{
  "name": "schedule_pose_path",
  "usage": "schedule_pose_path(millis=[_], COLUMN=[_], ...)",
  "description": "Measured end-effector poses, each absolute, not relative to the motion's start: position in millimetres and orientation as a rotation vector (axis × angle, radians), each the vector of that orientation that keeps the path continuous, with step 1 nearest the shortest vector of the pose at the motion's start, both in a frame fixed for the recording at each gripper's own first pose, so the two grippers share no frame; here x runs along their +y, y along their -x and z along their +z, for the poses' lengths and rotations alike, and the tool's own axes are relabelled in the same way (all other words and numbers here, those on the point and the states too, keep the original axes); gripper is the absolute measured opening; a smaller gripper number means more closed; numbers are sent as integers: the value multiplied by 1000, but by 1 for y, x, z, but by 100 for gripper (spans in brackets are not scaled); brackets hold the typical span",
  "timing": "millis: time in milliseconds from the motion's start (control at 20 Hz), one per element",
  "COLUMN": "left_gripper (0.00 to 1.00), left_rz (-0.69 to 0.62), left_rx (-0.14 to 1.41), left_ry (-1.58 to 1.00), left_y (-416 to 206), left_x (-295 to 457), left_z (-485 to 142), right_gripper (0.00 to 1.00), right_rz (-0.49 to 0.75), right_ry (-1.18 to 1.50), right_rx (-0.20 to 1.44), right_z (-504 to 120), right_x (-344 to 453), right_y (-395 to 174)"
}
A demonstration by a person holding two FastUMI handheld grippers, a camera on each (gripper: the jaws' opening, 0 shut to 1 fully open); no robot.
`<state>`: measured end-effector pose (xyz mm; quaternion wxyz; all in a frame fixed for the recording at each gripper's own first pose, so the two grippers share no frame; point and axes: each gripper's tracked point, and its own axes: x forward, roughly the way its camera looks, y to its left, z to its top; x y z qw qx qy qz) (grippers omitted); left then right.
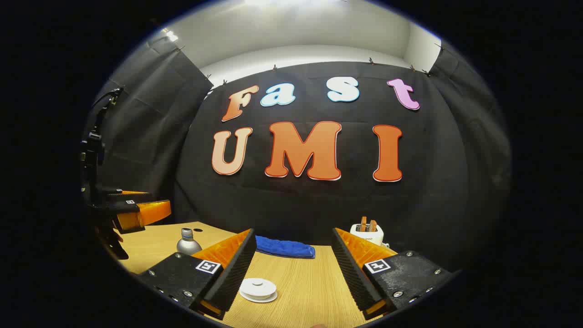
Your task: Open the teacup lid with one hand, grasp the water bottle and pour water into the teacup with the other hand; after pouring, place the water bottle on the coaster and then close the teacup lid.
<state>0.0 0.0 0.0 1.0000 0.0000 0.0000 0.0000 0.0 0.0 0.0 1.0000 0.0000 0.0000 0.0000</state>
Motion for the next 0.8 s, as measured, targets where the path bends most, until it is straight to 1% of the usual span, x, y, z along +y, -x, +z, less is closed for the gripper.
schedule_pose_path(millis=[550,600,650,800], left_gripper=[100,94,100,100], left_rz=[-17,-28,-31,-26], left_rx=[43,47,52,54], left_ry=[22,35,37,34], left_y=[-3,-3,-4,-3], left_x=[-12,-15,-16,-13], left_z=[-15,-16,-18,-18], right_gripper=[99,99,99,99], right_rz=[-11,-10,-7,-7], right_ry=[-4,-9,-13,-11], right_rx=[11,13,15,24], right_z=[-1,-2,-2,-5], right_x=[-8,-8,-7,-6], right_y=[-1,-1,-2,-6])
